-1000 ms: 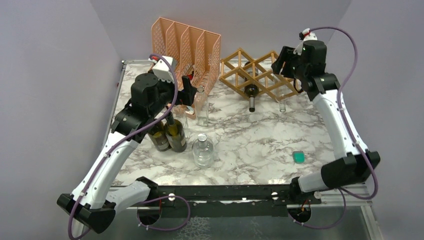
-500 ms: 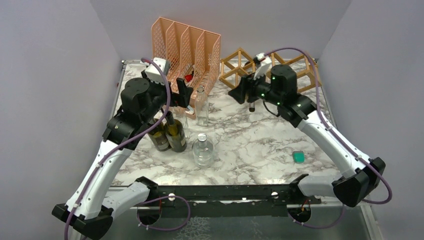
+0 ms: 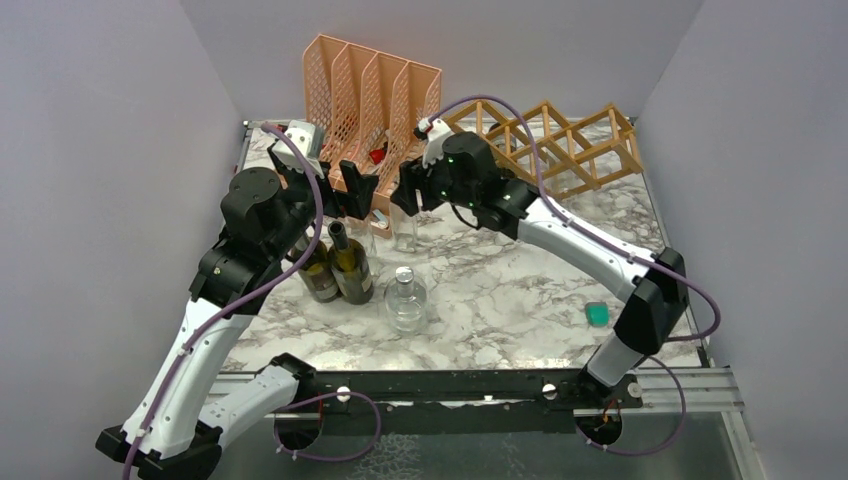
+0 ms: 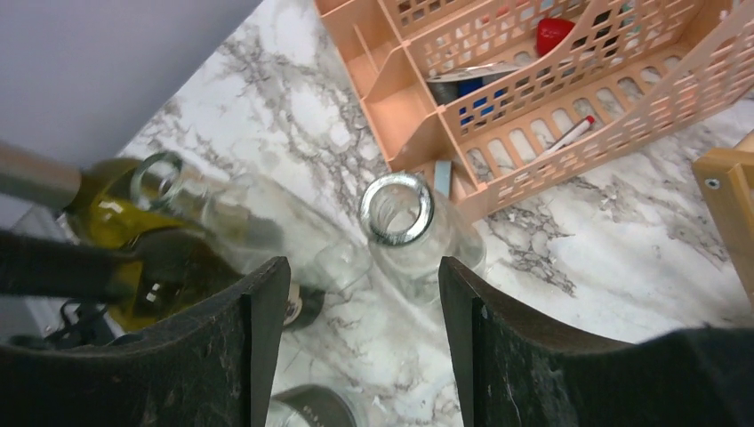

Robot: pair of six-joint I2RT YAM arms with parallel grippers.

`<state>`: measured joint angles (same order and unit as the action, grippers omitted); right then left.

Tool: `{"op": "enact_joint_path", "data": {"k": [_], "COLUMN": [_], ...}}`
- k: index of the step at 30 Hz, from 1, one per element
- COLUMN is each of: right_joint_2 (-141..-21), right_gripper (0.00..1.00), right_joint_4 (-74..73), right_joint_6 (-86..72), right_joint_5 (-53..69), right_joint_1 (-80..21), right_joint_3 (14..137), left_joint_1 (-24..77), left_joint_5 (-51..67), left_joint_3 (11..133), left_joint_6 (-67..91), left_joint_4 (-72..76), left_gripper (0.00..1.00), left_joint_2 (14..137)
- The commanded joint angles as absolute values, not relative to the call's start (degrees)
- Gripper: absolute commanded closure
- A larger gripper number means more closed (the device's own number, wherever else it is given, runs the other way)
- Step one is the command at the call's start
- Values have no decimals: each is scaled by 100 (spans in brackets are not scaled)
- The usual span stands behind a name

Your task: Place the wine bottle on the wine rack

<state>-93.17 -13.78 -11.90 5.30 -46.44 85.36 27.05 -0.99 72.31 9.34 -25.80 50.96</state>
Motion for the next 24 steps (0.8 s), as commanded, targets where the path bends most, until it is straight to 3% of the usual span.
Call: {"op": "enact_joint_path", "data": {"k": [1, 6, 12, 24], "right_joint_2": [-9753, -10103, -10418, -10496], "right_gripper": [35, 37, 46, 49], "right_joint_4": [-1480, -1477, -1439, -967], "right_joint_6": [-1138, -971, -801, -184], "right_joint_5": [-611, -564, -324, -96], "right_joint_1": [-4719, -4728, -4736, -4746], "right_joint_3": [9087, 9299, 9552, 9290], "left_joint_1": [2672, 2672, 2672, 2672], "left_joint_5": [-150, -152, -143, 21], "left_joint_3": [7314, 7286, 7286, 7310], "left_joint_6": [846, 832, 835, 844], "left_joint_4": [-2432, -2428, -2426, -2432], "left_gripper": [1, 1, 1, 1], "left_joint_2": [5044, 5043, 5080, 5144]}}
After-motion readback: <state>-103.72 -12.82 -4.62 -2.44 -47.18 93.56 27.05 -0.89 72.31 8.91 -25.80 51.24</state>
